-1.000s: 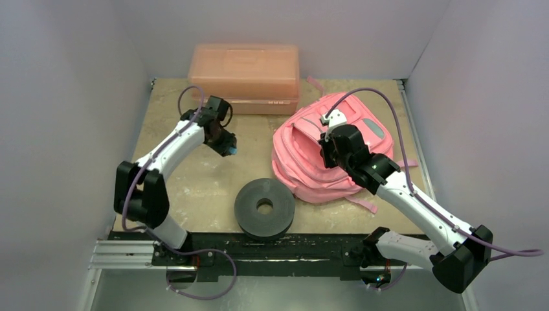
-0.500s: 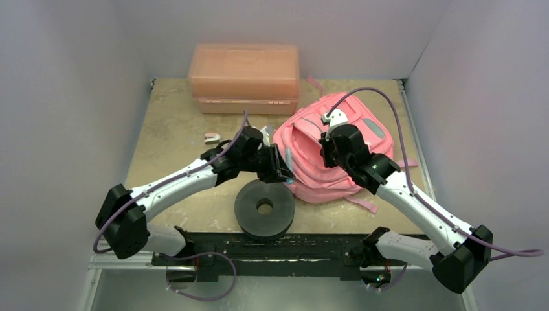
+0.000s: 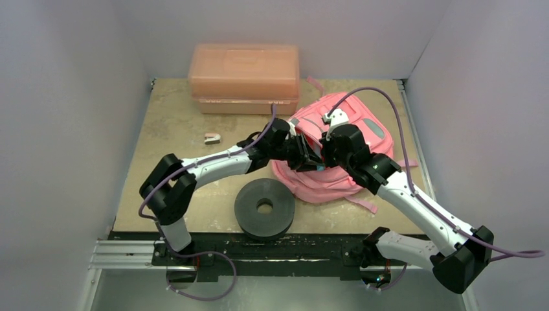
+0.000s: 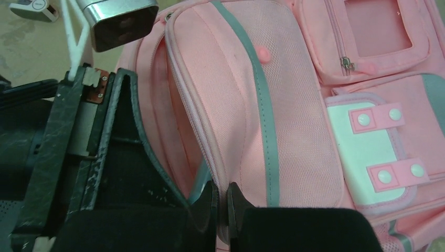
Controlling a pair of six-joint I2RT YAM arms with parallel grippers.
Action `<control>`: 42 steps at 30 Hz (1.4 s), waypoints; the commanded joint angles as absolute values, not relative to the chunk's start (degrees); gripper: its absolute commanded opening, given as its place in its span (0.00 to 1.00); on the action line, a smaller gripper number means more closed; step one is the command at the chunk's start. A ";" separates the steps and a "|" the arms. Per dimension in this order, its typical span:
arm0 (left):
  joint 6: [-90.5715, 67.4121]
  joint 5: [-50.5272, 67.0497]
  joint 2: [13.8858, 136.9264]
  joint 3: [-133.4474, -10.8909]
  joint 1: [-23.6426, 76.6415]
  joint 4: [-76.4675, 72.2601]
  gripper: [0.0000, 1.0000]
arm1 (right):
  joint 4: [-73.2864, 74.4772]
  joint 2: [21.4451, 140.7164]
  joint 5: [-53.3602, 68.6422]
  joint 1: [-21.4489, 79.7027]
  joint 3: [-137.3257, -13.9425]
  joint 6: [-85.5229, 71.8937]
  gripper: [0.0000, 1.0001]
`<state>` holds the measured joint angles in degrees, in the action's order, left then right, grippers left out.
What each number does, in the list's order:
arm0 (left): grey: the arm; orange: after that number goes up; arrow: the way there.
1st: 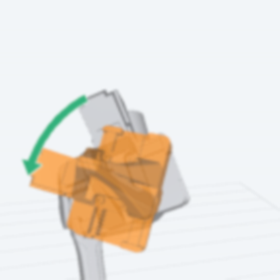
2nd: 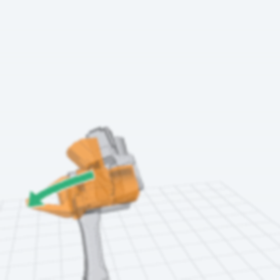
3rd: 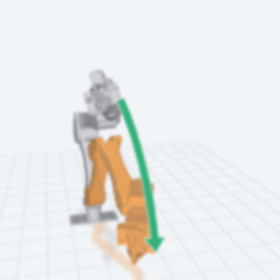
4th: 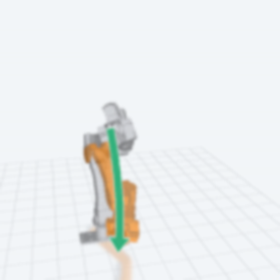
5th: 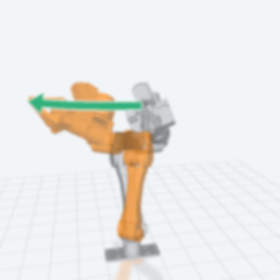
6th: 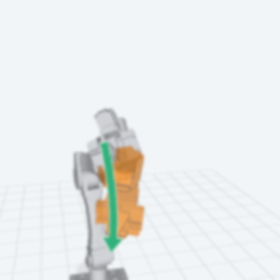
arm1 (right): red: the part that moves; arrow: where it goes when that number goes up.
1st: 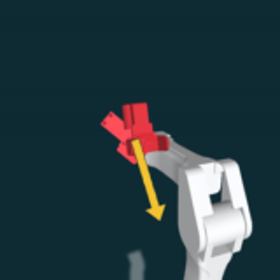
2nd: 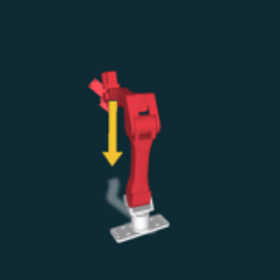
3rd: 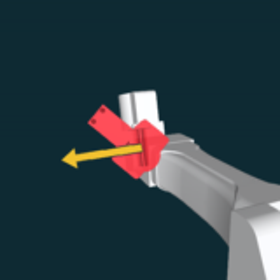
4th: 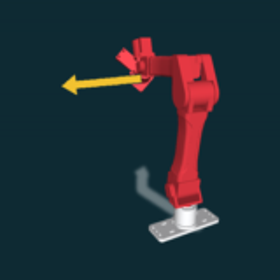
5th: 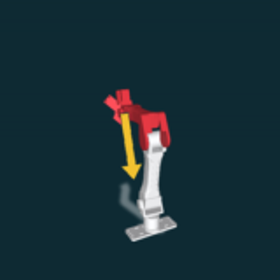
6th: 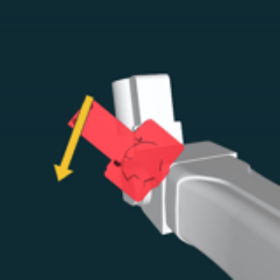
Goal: Pack the student bag
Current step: Place the stationery in the student bag.
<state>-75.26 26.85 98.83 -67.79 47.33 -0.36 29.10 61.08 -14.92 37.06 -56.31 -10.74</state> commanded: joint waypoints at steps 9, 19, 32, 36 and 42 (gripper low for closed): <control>-86.67 18.42 110.61 -75.69 43.69 -10.92 0.24 | 24.46 57.44 -12.40 37.70 -60.76 -11.91 0.00; -79.16 10.92 100.39 -69.93 43.75 -4.34 0.82 | 23.04 57.01 -12.02 37.66 -59.96 -10.72 0.00; -71.97 9.78 88.27 -58.41 41.75 -4.18 0.84 | 21.99 56.34 -11.38 37.66 -58.82 -10.54 0.00; -65.18 3.52 78.10 -55.26 37.39 7.92 0.82 | 21.84 56.25 -11.46 37.66 -58.56 -10.51 0.00; -70.73 -10.99 71.74 -56.47 25.32 32.18 0.88 | 21.84 56.53 -11.04 37.65 -58.54 -10.29 0.00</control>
